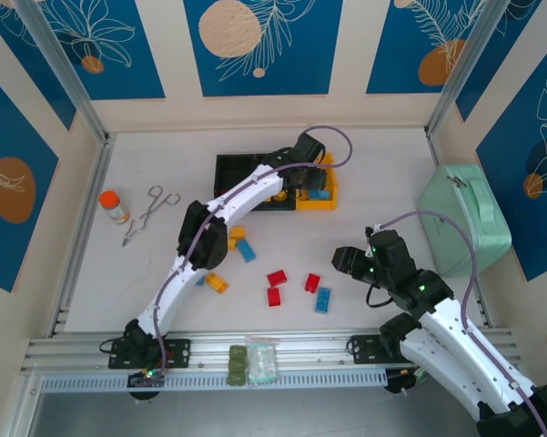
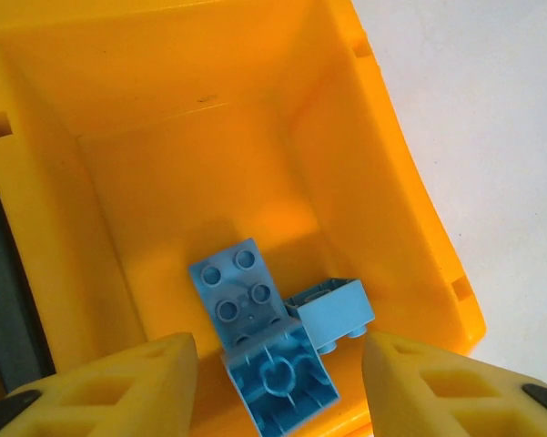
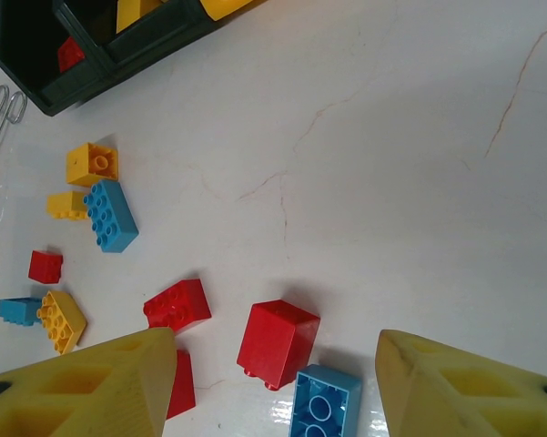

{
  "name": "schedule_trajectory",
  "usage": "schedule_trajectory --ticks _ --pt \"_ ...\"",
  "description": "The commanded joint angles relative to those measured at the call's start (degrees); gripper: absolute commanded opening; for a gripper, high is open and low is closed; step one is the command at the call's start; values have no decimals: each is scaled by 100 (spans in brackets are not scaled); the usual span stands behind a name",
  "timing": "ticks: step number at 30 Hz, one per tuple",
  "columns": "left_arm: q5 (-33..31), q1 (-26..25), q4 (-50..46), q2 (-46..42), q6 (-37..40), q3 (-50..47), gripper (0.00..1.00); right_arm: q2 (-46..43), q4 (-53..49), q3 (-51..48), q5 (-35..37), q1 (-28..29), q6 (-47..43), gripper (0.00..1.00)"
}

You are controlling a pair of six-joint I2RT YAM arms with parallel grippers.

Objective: Sort the legos into containers by color
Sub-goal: Place the lego in the container.

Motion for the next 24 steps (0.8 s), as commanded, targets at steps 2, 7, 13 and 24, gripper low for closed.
schedule_trajectory --ticks 2,7,13,24 --pt "-66 -67 -140 -269 139 195 51 65 -287 49 -20 -32 137 62" --pt "229 -90 -135 -888 240 -297 55 512 -841 259 -30 64 204 65" --pt "624 -54 687 -2405 268 -2387 58 727 -1315 341 224 609 636 67" --pt "1792 374 1890 -4959 -221 -6227 60 1704 -1041 181 613 2213 1817 67"
